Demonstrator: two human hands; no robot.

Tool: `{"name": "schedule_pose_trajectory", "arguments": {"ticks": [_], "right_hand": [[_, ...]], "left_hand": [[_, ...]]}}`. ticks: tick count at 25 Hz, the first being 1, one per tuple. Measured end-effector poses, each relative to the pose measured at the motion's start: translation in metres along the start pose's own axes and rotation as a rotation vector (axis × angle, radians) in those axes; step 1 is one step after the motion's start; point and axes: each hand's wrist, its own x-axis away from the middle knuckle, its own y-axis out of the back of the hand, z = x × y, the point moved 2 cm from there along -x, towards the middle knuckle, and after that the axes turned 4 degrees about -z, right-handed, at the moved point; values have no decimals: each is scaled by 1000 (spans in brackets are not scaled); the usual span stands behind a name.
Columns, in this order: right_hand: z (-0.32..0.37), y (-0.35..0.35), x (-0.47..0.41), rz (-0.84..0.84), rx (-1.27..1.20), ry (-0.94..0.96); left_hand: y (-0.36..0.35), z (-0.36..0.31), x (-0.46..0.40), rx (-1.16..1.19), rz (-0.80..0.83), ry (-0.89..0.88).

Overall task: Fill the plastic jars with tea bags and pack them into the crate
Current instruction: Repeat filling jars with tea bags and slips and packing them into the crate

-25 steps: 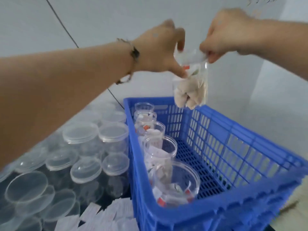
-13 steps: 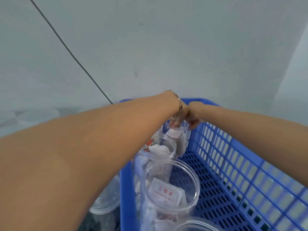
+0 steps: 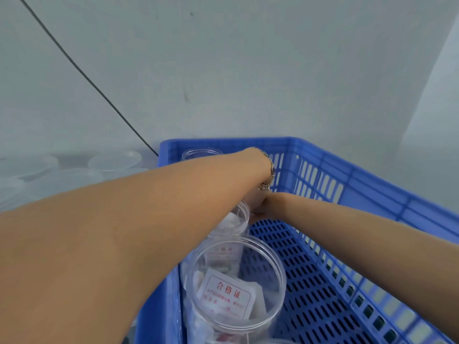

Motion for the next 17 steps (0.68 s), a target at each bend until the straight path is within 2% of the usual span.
{"name": "schedule_pose_trajectory", "arguments": {"ticks": [2,3,6,10,14,17], "right_hand": [[-6,-3,-2,-13,-149,-5],[-9,-5,-2,-43,-255,21],[-18,-2,-6,-28,-487,-65],[-18,0,-5,45,-742,-124],[-24,-12,-14,29,-695,-131],[-16,-11,-15,-64,-546,-132]], "left_hand": [[-1,6,-4,-8,-1,59],[-1,6,-8,21,0,49],[-3,8,-12,38,47,20],[-2,32,-8,198,256,44],[0,66,13,380,213,53],[-1,92,37,478,46,85]]}}
